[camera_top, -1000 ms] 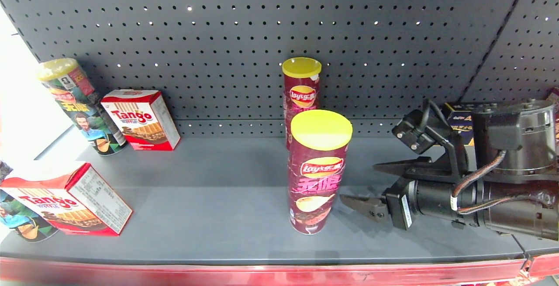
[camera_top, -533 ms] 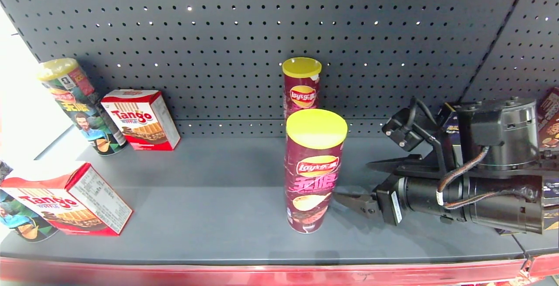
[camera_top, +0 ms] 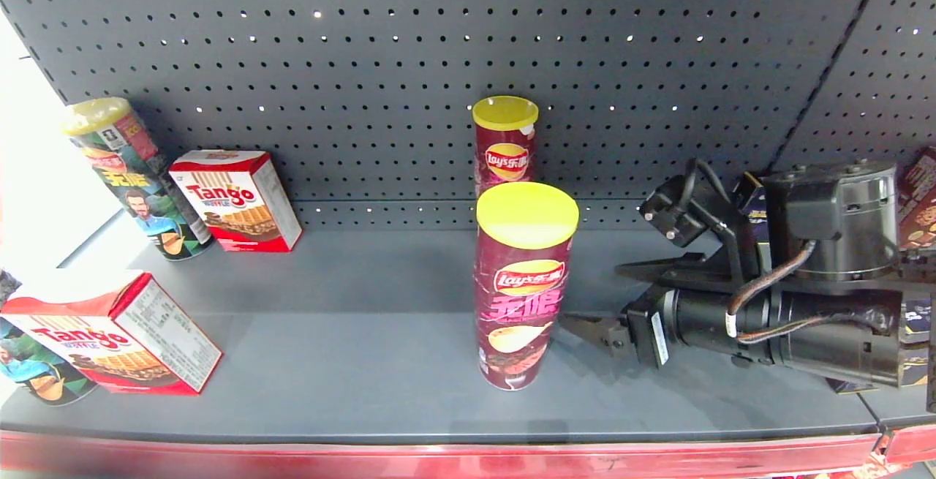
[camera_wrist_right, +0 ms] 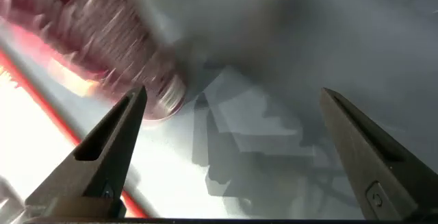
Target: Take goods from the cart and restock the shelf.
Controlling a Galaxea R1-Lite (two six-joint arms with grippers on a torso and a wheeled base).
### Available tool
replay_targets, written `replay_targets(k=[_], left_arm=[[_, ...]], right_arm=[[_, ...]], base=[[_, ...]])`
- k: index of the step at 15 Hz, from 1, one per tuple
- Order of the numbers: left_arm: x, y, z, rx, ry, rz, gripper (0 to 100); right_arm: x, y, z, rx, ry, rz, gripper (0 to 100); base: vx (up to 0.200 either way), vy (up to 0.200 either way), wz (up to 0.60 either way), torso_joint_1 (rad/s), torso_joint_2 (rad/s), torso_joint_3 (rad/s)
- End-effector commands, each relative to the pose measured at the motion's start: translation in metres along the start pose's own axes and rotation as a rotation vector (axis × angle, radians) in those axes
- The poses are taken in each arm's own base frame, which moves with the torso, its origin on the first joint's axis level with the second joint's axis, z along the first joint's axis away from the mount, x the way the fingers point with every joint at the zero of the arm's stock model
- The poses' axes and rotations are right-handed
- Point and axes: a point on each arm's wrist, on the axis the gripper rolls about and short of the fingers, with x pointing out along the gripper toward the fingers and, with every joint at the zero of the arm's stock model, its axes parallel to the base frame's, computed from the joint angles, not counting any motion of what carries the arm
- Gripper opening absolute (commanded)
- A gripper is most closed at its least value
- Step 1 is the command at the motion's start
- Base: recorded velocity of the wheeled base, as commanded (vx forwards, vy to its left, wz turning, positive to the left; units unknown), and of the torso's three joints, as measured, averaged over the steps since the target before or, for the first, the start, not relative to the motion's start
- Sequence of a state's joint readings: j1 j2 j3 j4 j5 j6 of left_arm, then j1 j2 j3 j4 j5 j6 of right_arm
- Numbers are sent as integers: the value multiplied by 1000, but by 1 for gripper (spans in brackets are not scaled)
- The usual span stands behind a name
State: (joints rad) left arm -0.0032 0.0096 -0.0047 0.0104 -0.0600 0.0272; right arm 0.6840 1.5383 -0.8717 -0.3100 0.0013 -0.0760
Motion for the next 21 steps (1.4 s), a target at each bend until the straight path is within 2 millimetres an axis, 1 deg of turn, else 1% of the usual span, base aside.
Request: replay_targets(k=[1, 2, 3, 4, 5, 6, 7, 8, 9, 10, 11, 12, 13, 14, 16, 17, 18, 19, 20, 21], left_arm=[[0, 0, 0, 0, 2, 0, 100], [0, 0, 0, 2, 0, -1, 100], [0, 0, 0, 3, 0, -1, 100], [0, 0, 0, 3, 0, -1, 100], [0, 0, 0, 3, 0, -1, 100], [0, 0, 0, 3, 0, -1, 100], [0, 0, 0, 3, 3, -1, 100], [0, 0, 0, 5, 2, -1, 100], [0, 0, 1, 5, 2, -1, 100], [0, 0, 0, 6, 3, -1, 100], [0, 0, 0, 6, 3, -1, 100], [0, 0, 0, 6, 3, -1, 100], [0, 0, 0, 6, 5, -3, 100], [0, 0, 0, 6, 3, -1, 100], [0, 0, 0, 6, 1, -3, 100], [0, 0, 0, 8, 0, -3, 100], [0, 0, 0, 9, 3, -4, 100], [0, 0, 0, 10, 0, -4, 100], [0, 0, 0, 11, 0, -4, 100], [0, 0, 0, 9, 1, -4, 100]], right_arm=[[-3, -5, 4, 6, -38, -37, 100], [-17, -22, 14, 25, -120, -111, 100], [-32, -31, 18, 35, -156, -152, 100], [-52, -40, 19, 44, -191, -198, 100], [-56, -41, 19, 45, -197, -205, 100], [-104, -49, 3, 62, -246, -303, 100], [-128, -47, -8, 68, -270, -348, 100], [-157, -44, -23, 74, -291, -412, 100], [-178, -40, -33, 81, -307, -469, 100], [-203, -29, -51, 84, -336, -538, 100], [-220, -18, -69, 84, -372, -597, 100], [-230, -9, -86, 83, -399, -620, 100], [-235, -5, -94, 77, -416, -630, 100], [-242, 5, -117, 69, -422, -620, 100], [-247, 16, -148, 68, -397, -585, 100], [-247, 20, -164, 73, -373, -591, 100], [-244, 24, -185, 78, -352, -587, 100], [-233, 24, -205, 101, -319, -581, 100], [-223, 22, -216, 99, -331, -574, 100], [-221, 23, -220, 99, -297, -541, 100]], base=[[0, 0, 0, 0, 0, 0], [0, 0, 0, 0, 0, 0], [0, 0, 0, 0, 0, 0], [0, 0, 0, 0, 0, 0], [0, 0, 0, 0, 0, 0], [0, 0, 0, 0, 0, 0], [0, 0, 0, 0, 0, 0], [0, 0, 0, 0, 0, 0], [0, 0, 0, 0, 0, 0], [0, 0, 0, 0, 0, 0], [0, 0, 0, 0, 0, 0], [0, 0, 0, 0, 0, 0], [0, 0, 0, 0, 0, 0], [0, 0, 0, 0, 0, 0], [0, 0, 0, 0, 0, 0], [0, 0, 0, 0, 0, 0], [0, 0, 0, 0, 0, 0], [0, 0, 0, 0, 0, 0], [0, 0, 0, 0, 0, 0], [0, 0, 0, 0, 0, 0]])
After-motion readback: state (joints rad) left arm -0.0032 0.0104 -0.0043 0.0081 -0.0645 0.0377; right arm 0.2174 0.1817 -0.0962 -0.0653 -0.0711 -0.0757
